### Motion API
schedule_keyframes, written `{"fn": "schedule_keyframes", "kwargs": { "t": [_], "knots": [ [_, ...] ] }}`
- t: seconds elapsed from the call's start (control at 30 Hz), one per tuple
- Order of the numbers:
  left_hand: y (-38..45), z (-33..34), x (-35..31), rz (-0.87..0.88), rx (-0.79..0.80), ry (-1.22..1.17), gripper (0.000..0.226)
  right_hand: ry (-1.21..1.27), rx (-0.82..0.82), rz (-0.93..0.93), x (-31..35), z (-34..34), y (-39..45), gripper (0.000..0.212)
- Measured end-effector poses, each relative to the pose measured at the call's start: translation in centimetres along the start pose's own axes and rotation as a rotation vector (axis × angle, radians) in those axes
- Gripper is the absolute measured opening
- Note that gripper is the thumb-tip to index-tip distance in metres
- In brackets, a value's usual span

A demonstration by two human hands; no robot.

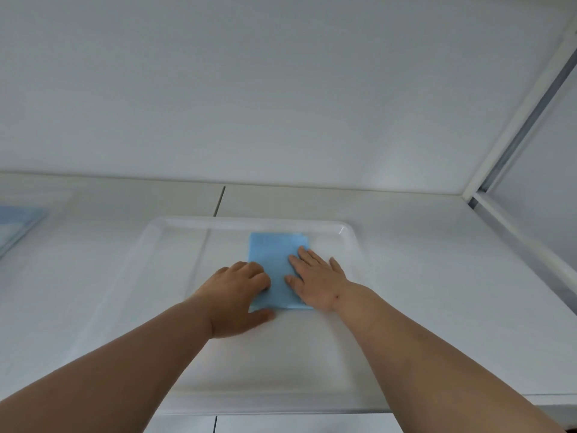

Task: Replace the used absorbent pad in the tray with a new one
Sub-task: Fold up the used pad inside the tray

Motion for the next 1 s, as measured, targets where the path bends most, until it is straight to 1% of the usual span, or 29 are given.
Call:
{"fn": "schedule_keyframes", "kwargs": {
  "t": [0.1,0.17,0.23,0.3,0.33,0.43,0.5,0.57,0.63,0.67,0.7,0.73,0.83,0.87,0.93,1.0],
  "knots": [
    [0.6,-0.6,-0.1,-0.014,0.018,0.015,0.039,0.007,0.004,-0.004,-0.1,-0.3,0.0,0.058],
    [0.8,-0.9,-0.4,0.017,0.033,0.070,0.024,0.031,-0.003,0.005,-0.1,-0.4,-0.1,0.060],
    [0.8,-1.2,-0.6,0.026,0.066,0.090,0.016,0.045,-0.010,0.014,-0.1,-0.3,-0.1,0.062],
    [0.7,-1.3,-0.5,0.012,0.093,0.082,0.018,0.059,-0.016,0.023,0.0,-0.3,0.0,0.063],
    [0.7,-1.3,-0.4,0.003,0.082,0.073,0.018,0.068,-0.016,0.027,0.0,-0.3,0.0,0.063],
    [0.4,-0.9,0.1,-0.032,-0.015,0.026,0.015,0.081,0.000,0.029,0.1,-0.6,0.1,0.065],
    [0.1,-0.8,0.5,-0.067,-0.057,-0.008,0.021,0.085,-0.001,0.033,0.3,-1.0,0.0,0.070],
    [0.1,-0.9,0.8,-0.148,-0.107,-0.075,0.023,0.116,-0.031,0.025,0.8,-1.3,-0.3,0.080],
    [0.3,-1.1,1.1,-0.275,-0.170,-0.166,0.022,0.141,-0.063,-0.034,1.6,-1.6,-0.6,0.090],
    [0.5,-1.3,1.3,-0.334,-0.189,-0.200,0.020,0.141,-0.066,-0.072,2.0,-1.7,-0.6,0.091],
    [0.6,-1.5,1.5,-0.379,-0.199,-0.227,0.018,0.139,-0.066,-0.101,2.3,-1.7,-0.6,0.087],
    [0.6,-1.6,1.6,-0.404,-0.203,-0.249,0.017,0.141,-0.072,-0.119,2.5,-1.7,-0.5,0.077],
    [0.6,-1.9,1.9,-0.425,-0.207,-0.288,0.018,0.221,-0.098,-0.097,2.2,-2.4,-0.3,0.025],
    [0.5,-2.0,2.0,-0.443,-0.205,-0.307,0.021,0.266,-0.086,-0.080,2.0,-2.7,-0.3,0.014],
    [0.3,-2.0,2.2,-0.507,-0.191,-0.374,0.031,0.319,-0.055,-0.057,1.8,-3.8,-0.6,0.015],
    [0.2,-2.0,2.5,-0.631,-0.177,-0.514,0.038,0.375,-0.022,-0.017,1.6,-4.7,-0.9,0.018]
  ]
}}
Point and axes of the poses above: each hand's wrist, its own y-axis towards the middle knuckle, its own z-axis out of the palm, x = y × z, the point moved 2 cm from there along y, towards the middle knuckle, and after that the axes turned 14 degrees about -x, right-handed, at the moved point
